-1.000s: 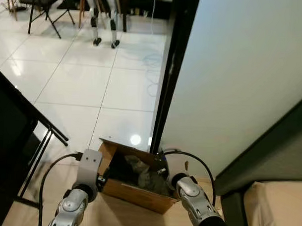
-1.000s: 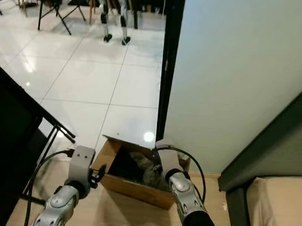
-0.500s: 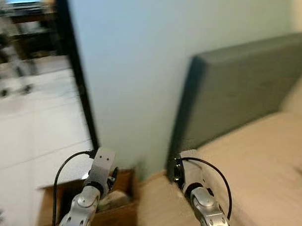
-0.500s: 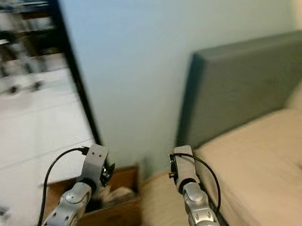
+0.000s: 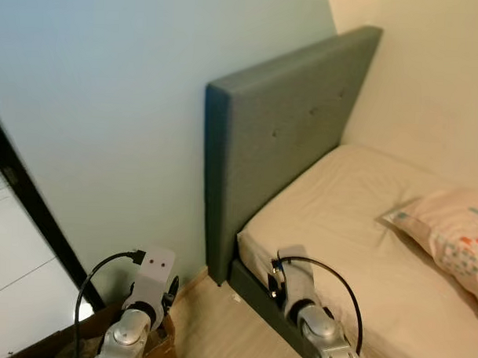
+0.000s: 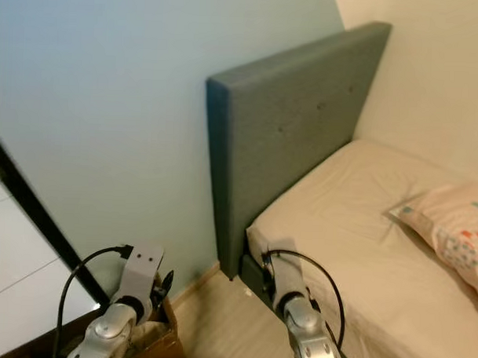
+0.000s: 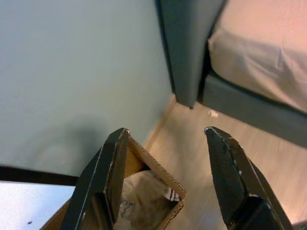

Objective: Clean up the room

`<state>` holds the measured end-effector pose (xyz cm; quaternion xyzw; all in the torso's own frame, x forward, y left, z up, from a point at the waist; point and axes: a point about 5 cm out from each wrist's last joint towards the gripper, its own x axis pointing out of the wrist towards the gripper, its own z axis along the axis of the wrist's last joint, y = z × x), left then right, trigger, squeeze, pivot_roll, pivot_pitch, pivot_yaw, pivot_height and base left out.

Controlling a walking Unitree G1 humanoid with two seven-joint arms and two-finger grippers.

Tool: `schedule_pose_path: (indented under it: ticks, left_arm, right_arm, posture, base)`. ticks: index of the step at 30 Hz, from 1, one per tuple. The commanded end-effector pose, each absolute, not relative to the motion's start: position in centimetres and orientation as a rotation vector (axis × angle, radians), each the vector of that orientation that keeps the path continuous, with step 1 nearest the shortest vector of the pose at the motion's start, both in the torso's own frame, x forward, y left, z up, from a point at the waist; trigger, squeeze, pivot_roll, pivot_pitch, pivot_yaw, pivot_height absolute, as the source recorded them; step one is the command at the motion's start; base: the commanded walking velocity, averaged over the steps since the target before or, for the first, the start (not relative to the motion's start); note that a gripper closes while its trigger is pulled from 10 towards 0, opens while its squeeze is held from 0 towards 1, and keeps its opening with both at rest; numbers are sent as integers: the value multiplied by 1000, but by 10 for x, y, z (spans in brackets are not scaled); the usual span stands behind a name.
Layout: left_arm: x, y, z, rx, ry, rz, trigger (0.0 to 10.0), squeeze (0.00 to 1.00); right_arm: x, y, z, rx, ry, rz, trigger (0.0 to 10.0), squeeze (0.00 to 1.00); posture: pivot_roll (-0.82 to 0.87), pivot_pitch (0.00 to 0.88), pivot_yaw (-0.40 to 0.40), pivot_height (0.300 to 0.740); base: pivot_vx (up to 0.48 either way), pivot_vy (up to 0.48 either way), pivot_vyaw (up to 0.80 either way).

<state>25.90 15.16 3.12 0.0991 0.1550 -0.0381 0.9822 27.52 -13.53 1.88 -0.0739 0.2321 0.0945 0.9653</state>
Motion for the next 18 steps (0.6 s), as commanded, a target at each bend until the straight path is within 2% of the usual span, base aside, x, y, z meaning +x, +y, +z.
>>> schedule_pose_path:
  ticks: [1,18]
  left_arm:
    - [257,151,32,203,306,-88,10000,0]
    - [256,152,34,186,281,-94,10000,0]
  right_arm:
    - [276,-136,21,-148,468,190,10000,0]
    - [271,-138,23,-150,497,187,10000,0]
  posture:
    - [-58,116,-8,736]
    - [-60,119,-7,736]
  base:
    - [0,0,-800]
    - [0,0,-800]
